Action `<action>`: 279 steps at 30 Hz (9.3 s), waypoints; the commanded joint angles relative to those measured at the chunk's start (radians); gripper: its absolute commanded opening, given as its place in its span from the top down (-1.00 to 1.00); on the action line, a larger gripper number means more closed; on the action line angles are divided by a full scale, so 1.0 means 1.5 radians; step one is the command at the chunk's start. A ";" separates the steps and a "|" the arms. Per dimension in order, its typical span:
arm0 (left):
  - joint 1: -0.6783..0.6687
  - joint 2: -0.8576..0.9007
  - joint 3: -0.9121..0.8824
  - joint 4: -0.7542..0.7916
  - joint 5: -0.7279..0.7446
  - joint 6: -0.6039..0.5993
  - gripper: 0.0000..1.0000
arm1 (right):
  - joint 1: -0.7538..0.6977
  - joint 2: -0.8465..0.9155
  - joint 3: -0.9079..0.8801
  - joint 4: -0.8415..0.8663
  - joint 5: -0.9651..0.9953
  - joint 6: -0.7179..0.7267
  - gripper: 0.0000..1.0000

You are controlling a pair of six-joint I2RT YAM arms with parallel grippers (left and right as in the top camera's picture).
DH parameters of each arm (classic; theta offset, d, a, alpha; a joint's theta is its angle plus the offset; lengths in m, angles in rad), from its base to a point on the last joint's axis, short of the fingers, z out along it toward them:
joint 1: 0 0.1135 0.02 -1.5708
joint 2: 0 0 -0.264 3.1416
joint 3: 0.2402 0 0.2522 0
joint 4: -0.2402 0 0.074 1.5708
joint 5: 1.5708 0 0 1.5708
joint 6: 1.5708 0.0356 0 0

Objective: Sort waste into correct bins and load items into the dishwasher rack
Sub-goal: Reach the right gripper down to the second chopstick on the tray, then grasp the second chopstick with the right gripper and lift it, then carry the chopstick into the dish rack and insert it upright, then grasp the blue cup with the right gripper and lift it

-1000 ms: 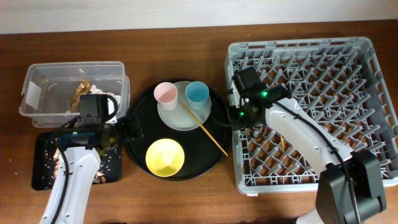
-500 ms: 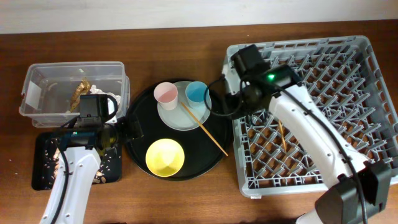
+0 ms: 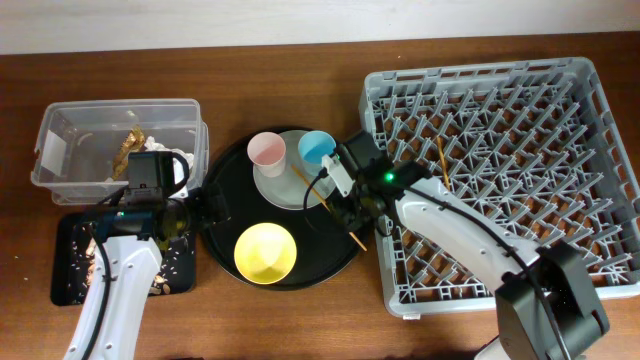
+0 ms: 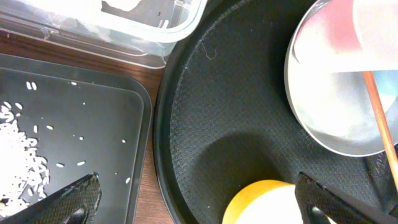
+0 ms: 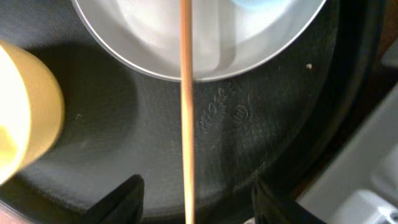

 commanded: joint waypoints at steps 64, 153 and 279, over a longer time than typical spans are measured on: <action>0.003 0.000 0.009 0.001 0.007 0.001 -0.98 | 0.054 0.069 0.038 -0.021 0.038 0.094 0.26; 0.003 0.000 0.009 0.001 0.007 0.001 -0.98 | 0.232 0.208 0.139 0.021 0.248 0.625 0.34; 0.003 0.000 0.009 0.001 0.007 0.001 -0.98 | 0.032 0.172 0.227 0.034 0.143 -0.064 0.92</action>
